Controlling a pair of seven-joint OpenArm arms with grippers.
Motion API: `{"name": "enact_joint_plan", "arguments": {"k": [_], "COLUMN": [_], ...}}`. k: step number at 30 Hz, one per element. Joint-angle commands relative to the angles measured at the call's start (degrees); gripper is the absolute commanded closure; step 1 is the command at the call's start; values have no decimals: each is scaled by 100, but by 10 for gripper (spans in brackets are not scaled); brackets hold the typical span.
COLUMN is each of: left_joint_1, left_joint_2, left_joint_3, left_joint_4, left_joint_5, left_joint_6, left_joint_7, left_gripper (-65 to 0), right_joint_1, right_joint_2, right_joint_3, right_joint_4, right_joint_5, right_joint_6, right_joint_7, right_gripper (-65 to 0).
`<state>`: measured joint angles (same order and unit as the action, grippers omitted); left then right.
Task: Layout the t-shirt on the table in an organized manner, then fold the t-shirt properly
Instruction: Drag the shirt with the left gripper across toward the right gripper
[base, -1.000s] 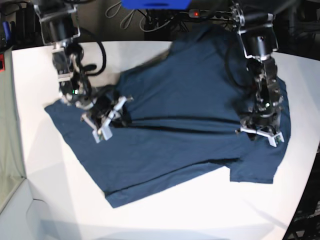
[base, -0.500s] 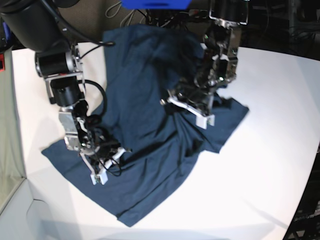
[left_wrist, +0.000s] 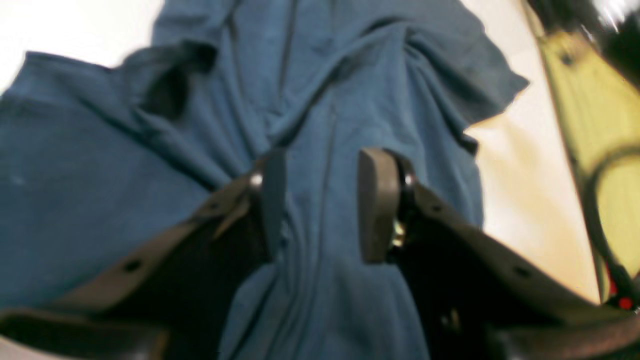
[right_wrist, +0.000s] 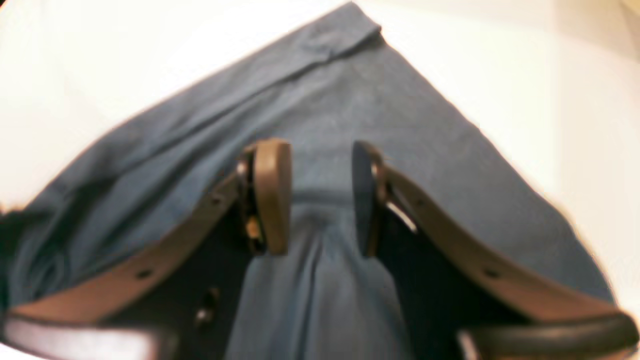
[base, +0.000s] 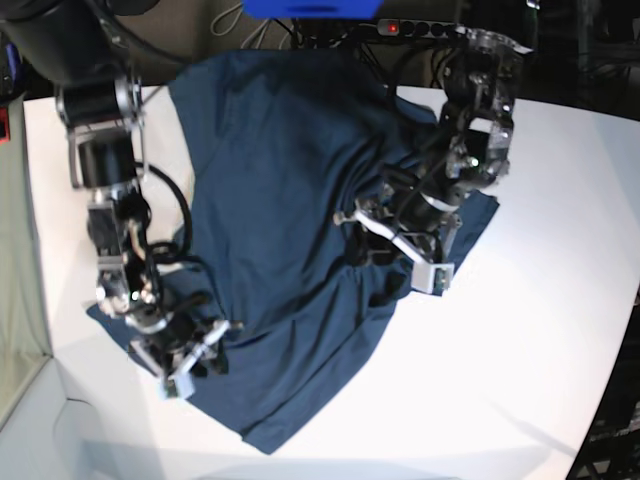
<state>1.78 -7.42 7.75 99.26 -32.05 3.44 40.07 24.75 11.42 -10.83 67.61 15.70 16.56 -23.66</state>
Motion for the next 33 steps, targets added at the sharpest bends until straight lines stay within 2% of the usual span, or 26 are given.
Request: {"name": "enact_joint_plan", "arguments": {"k": [1, 4, 6, 13, 17, 23, 26, 29, 33], "left_joint_1": [-314, -710, -1044, -2037, -2459, -3391, -3866, -4174, -4420], "left_joint_2": [26, 43, 184, 351, 491, 1081, 1327, 1599, 1642], "left_joint_3": [-14, -14, -14, 3, 21, 56, 337, 821, 1339], "left_joint_4": [-23, -427, -779, -1799, -2414, -4005, -4964, -6010, -7056], "left_joint_5": [-52, -52, -61, -61, 1, 19, 106, 344, 739], "left_joint_6": [-23, -23, -23, -23, -23, -32, -41, -41, -41], "left_joint_7": [-170, -170, -170, -320, -882, -1577, -1858, -2667, -3818], "left_gripper": [-237, -237, -237, -236, -235, -235, -235, -235, -235], "right_joint_1": [-9, -634, -1143, -2251, -2884, -3412, -3623, -3798, -3939], "right_joint_2": [-48, -48, -65, -294, -355, -830, -1015, -1067, -1059], "right_joint_3": [-11, -3, 85, 1008, 1017, 999, 982, 613, 76], "right_joint_4": [443, 1234, 1630, 2254, 2500, 2799, 3019, 3186, 3309], "right_joint_5": [104, 104, 104, 104, 113, 104, 104, 96, 96], "right_joint_6": [63, 63, 63, 63, 63, 63, 63, 63, 63], "right_joint_7": [102, -118, -109, -135, -135, -135, -135, -144, -285], "right_gripper": [-188, -188, -188, -188, -188, -188, -188, -188, -188]}}
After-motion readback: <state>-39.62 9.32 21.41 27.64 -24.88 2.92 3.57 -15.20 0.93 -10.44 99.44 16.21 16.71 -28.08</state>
